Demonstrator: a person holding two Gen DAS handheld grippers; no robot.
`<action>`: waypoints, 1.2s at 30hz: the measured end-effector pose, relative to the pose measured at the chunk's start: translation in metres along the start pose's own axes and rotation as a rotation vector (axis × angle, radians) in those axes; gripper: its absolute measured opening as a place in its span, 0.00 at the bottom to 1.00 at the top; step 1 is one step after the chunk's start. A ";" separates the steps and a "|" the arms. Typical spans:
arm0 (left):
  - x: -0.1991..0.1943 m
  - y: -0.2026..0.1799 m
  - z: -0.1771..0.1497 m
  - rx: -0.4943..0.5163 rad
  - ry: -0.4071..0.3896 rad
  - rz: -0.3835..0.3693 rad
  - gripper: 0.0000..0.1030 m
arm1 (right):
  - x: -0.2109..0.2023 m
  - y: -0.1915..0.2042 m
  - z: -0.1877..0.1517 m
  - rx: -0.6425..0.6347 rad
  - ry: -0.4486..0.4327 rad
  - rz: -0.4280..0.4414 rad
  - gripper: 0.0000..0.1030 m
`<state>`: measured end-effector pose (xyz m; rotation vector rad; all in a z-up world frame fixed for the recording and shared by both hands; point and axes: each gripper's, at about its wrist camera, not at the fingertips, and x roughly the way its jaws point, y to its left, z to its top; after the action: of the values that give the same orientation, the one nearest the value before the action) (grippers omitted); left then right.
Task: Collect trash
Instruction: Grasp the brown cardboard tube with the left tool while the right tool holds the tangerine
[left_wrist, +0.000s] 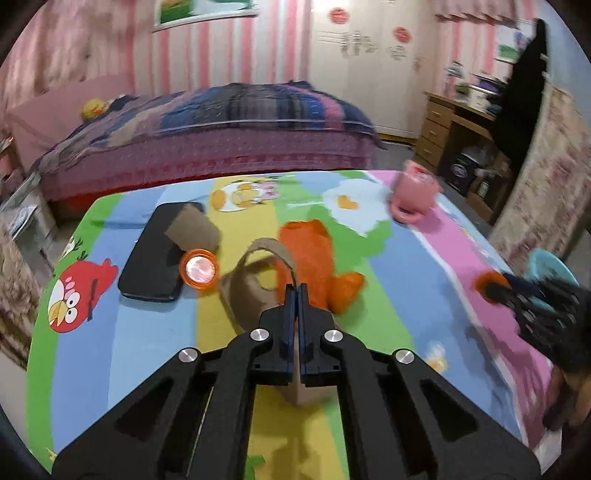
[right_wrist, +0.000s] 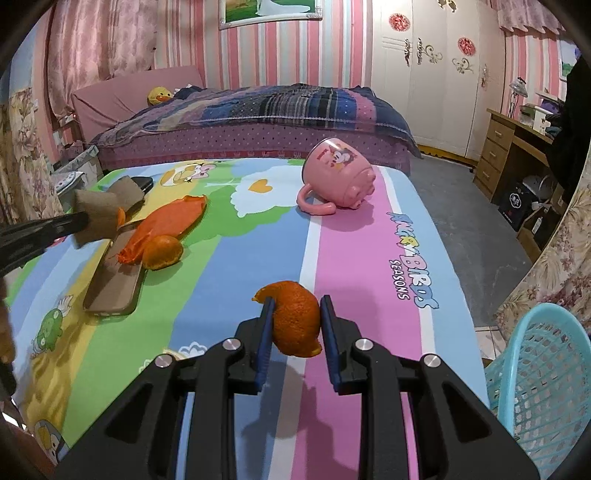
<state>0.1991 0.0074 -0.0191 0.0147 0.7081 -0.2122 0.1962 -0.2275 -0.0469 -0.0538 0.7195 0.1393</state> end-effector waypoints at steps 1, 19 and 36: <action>-0.002 -0.004 -0.002 0.003 0.009 -0.028 0.00 | -0.002 0.000 0.000 -0.004 -0.001 0.000 0.25; 0.024 -0.018 -0.026 0.097 0.134 -0.011 0.60 | 0.003 -0.021 -0.028 -0.016 0.103 -0.014 0.25; 0.037 -0.004 -0.020 0.031 0.141 0.042 0.29 | 0.017 -0.019 -0.033 0.001 0.120 0.019 0.48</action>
<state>0.2130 -0.0018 -0.0578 0.0750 0.8442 -0.1836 0.1902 -0.2476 -0.0831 -0.0552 0.8396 0.1546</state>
